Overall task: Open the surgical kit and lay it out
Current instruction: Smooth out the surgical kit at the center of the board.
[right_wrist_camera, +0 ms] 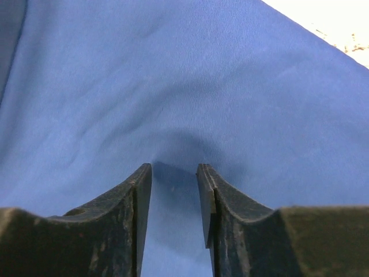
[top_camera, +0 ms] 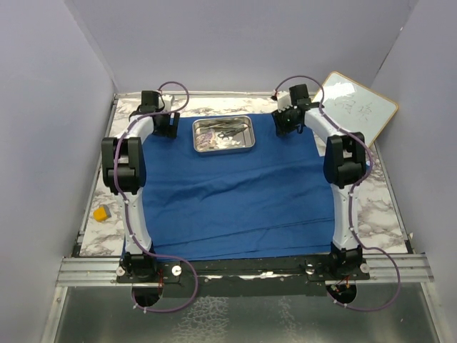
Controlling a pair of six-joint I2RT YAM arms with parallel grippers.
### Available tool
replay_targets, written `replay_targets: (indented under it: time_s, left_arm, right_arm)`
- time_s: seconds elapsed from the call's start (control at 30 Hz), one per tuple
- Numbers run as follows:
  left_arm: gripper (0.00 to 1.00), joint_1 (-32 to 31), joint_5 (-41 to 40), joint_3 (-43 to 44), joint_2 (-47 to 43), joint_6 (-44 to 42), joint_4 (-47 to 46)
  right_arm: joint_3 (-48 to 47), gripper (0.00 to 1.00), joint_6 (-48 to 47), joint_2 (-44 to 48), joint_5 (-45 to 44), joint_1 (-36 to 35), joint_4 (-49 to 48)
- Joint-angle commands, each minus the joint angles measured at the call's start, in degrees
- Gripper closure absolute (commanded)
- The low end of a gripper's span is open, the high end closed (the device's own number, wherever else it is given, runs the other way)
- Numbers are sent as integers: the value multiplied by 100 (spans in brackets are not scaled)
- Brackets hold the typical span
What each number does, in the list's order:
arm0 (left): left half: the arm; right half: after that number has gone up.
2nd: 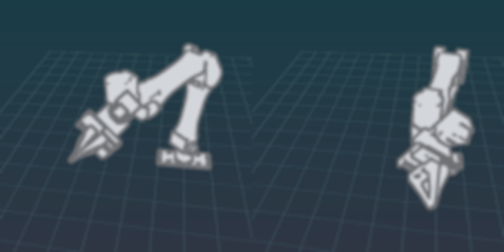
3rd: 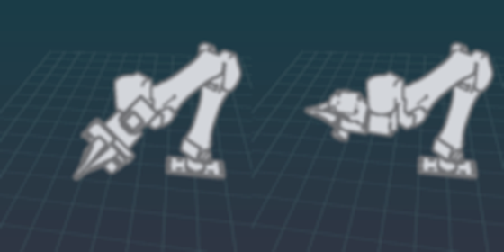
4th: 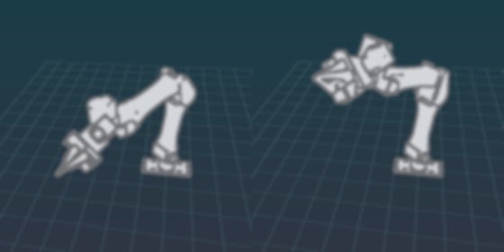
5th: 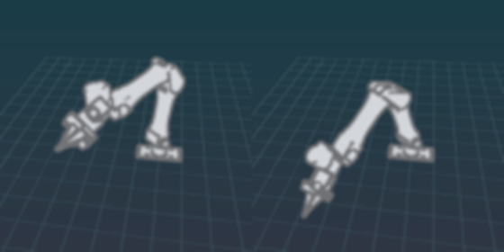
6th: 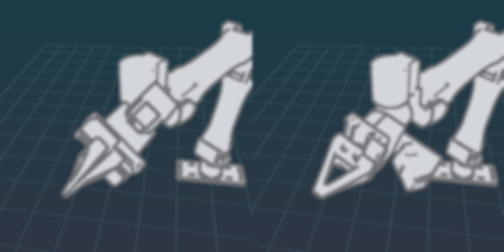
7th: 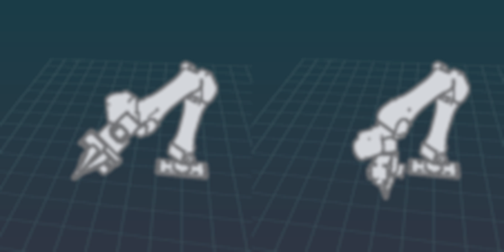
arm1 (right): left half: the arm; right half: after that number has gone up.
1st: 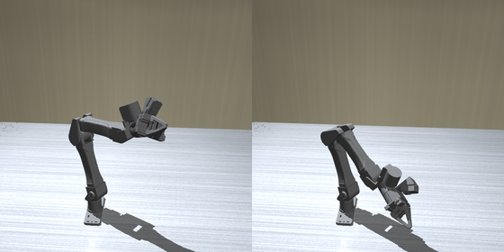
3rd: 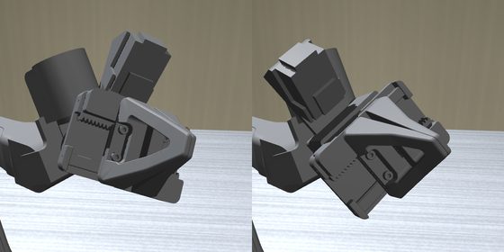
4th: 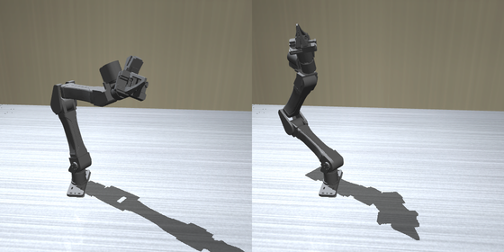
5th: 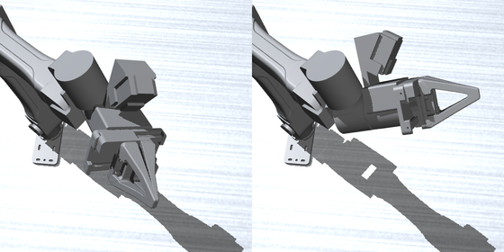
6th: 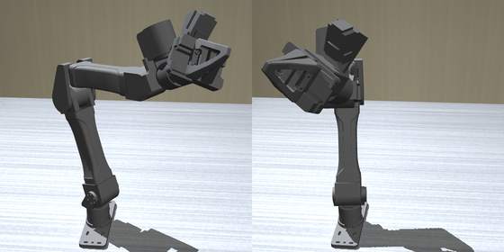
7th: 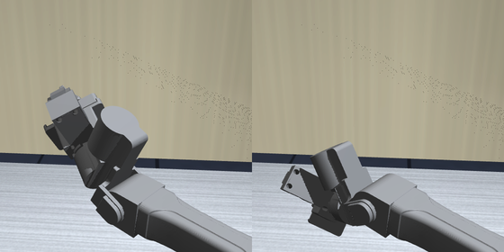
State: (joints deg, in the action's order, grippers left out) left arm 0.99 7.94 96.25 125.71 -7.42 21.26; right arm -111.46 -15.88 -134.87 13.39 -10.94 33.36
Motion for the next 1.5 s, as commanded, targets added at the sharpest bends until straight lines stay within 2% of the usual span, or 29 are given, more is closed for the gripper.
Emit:
replay_targets:
  time_s: [0.0,0.13,0.27,0.43,0.57,0.73,0.87,1.03,1.23,1.47]
  left_arm:
    - [17,-15,-84,454,-709,-40,193]
    - [13,-20,-104,528,-1139,-82,202]
    - [9,-20,-71,239,-1605,-150,197]
    - [9,-18,169,-614,-2309,-234,127]
    - [9,-20,409,-1590,-2806,-252,-134]
    - [12,-20,648,-2500,-3512,-251,-413]
    - [13,-20,822,-3040,-3872,-274,-629]
    - [13,-20,849,-3494,-4152,-366,-910]
    - [14,-18,809,-3606,-4119,-380,-990]
    - [14,-20,732,-3582,-4019,-364,-990]
  right_arm:
    - [104,59,-153,980,-70,14,302]
    - [815,54,-281,1849,-52,17,165]
    - [1832,49,-594,2825,39,21,87]
    - [3430,48,-1463,4379,428,22,240]
    - [4597,48,-2346,5553,1063,14,807]
    - [5633,48,-3078,6464,1360,13,1570]
    - [6290,47,-3455,6771,1389,-15,1743]
    - [6834,36,-3700,6813,1313,-137,1488]
    - [7263,29,-3896,6799,981,-401,1169]
    - [7588,28,-4044,6633,506,-639,904]
